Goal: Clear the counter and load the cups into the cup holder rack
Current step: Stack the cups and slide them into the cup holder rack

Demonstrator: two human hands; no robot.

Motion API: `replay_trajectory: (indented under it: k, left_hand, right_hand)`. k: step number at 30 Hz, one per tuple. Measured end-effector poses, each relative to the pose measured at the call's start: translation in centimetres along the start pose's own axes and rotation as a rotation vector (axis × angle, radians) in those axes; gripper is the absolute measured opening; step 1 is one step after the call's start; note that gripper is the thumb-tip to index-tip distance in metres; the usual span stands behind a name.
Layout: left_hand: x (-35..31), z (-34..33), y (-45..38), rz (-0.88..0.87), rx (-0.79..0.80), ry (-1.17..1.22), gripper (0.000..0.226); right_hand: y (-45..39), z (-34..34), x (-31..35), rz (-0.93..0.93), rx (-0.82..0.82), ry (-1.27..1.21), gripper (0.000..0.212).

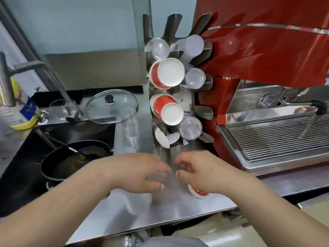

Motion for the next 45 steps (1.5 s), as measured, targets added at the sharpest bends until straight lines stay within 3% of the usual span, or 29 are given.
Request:
replay_trajectory:
  k: [5, 8, 12, 17, 22, 32, 36, 45]
  left_hand:
    - [4.5, 0.5, 3.6, 0.102, -0.045, 0.047, 0.055]
    - [7.7, -1.6, 4.8, 0.209, -0.086, 0.101, 0.076]
    - [9.0, -4.9, 5.3, 0.183, -0.202, 0.233, 0.087]
    - [9.7, -6.5, 5.5, 0.077, -0.417, 0.305, 0.063]
    - [9.8, -7.5, 5.4, 0.002, -0.428, 0.383, 0.046]
    - [10.7, -7.4, 4.7, -0.049, -0.396, 0.462, 0.06]
    - [10.3, -4.7, 5.7, -0.082, -0.474, 0.491, 0.062]
    - [7.9, 3.6, 9.1, -0.175, -0.716, 0.383, 0.072]
  right_hand:
    - [-2.9, -3.1, 3.5, 0.107, 0.152, 0.064, 0.042]
    - [-4.2, -5.6, 4.4, 0.064, 0.212, -0.065, 0.064]
    - [-4.9, -9.3, 4.5, -0.035, 0.263, -0.162, 0.079]
    - [-5.0, -12.0, 4.9, -0.087, 0.206, -0.238, 0.076]
    - [-5.0, -12.7, 5.7, -0.068, 0.151, -0.297, 0.062]
    - [-5.0, -11.7, 6.2, -0.081, 0.084, -0.333, 0.06]
    - [-4.6, -9.1, 6.6, -0.032, 0.051, -0.313, 0.058]
    - [-3.2, -0.7, 8.8, 0.075, -0.189, -0.437, 0.052]
Point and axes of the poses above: each hand's wrist, its own y-axis away from the middle knuckle, its own z-axis out of the back of the hand, x = y × z, the point moved 6 cm from there along -y, towards the middle knuckle, and after that the axes turned 7 degrees about y, right-handed, at the moved point
